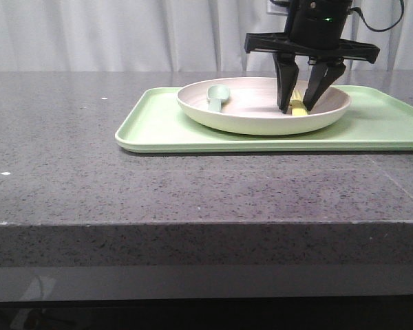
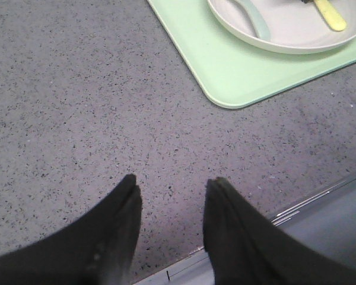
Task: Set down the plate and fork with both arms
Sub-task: 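Lower the right gripper and close it on the yellow fork handle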
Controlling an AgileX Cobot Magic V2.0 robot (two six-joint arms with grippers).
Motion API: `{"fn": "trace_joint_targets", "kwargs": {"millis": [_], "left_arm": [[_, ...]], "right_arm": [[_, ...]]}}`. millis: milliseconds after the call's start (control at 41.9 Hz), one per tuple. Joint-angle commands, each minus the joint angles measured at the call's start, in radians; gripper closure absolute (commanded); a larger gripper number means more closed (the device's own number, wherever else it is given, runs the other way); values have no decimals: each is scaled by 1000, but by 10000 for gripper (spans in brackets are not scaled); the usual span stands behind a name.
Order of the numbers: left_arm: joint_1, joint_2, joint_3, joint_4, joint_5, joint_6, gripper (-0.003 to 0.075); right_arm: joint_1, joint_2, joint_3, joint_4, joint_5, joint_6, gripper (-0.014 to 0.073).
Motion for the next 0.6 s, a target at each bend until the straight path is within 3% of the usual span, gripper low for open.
{"fn": "trace_joint_targets", "kwargs": {"millis": [0, 119, 358, 573], "left_arm": [[3, -6, -25, -9, -65, -7, 462], [3, -6, -25, -9, -65, -7, 462], [3, -6, -25, -9, -65, -7, 462], [3, -6, -25, -9, -65, -7, 461]], "right_arm": [[-7, -46, -32, 2, -15, 1, 274], [-7, -37, -32, 3, 0, 1, 298], [-7, -38, -32, 3, 7, 1, 509], [-7, -52, -32, 3, 15, 1, 537]]}}
